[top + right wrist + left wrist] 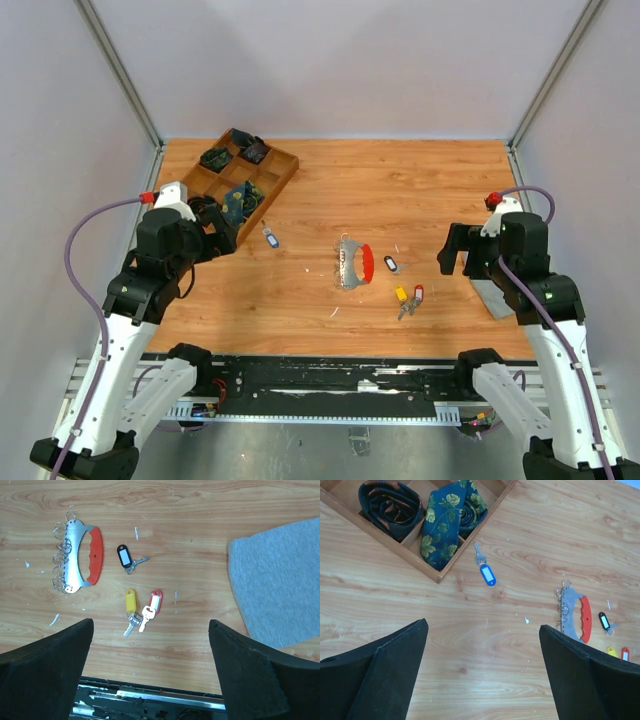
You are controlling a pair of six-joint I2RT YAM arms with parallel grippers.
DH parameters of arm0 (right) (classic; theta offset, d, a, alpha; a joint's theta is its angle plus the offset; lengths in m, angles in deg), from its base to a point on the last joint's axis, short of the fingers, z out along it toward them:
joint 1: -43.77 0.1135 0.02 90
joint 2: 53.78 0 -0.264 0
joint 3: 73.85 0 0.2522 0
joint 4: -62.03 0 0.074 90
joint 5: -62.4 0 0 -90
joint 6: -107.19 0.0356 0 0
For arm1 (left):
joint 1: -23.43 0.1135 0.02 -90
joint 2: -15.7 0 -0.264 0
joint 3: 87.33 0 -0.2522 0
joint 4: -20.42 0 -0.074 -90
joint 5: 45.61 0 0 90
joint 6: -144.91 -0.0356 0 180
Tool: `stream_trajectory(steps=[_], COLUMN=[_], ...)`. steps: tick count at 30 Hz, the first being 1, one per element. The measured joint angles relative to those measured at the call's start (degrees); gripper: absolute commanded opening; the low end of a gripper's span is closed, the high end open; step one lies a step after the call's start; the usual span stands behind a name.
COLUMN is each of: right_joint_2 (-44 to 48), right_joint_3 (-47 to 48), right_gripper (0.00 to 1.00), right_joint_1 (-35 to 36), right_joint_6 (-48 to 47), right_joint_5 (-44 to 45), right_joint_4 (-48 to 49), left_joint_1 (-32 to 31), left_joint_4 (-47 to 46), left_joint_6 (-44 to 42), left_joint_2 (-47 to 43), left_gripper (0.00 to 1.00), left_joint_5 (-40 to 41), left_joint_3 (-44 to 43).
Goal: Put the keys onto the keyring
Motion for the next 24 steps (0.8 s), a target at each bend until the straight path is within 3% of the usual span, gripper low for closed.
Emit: stream_trajectory(steps=[15,24], right_joint_2=[-4.44,-6.25], right_joint_3=[1.55,-6.56], right_gripper=[0.98,0.98], right_joint_1=[-1.27,-1.49], right_joint_6=[1.70,5.55], right_joint_5=[-1.79,-14.51], right_joint_4=[-4.04,-2.80], left_joint_1=[0.74,0.79], left_joint_4=[3.13,0.44], left_joint_6=[3.13,3.04], left_joint_2=[1.90,-1.16], left_gripper=[1.00,1.00], left_joint_5=[1.57,-0.13], left_joint_3=[0.00,1.57])
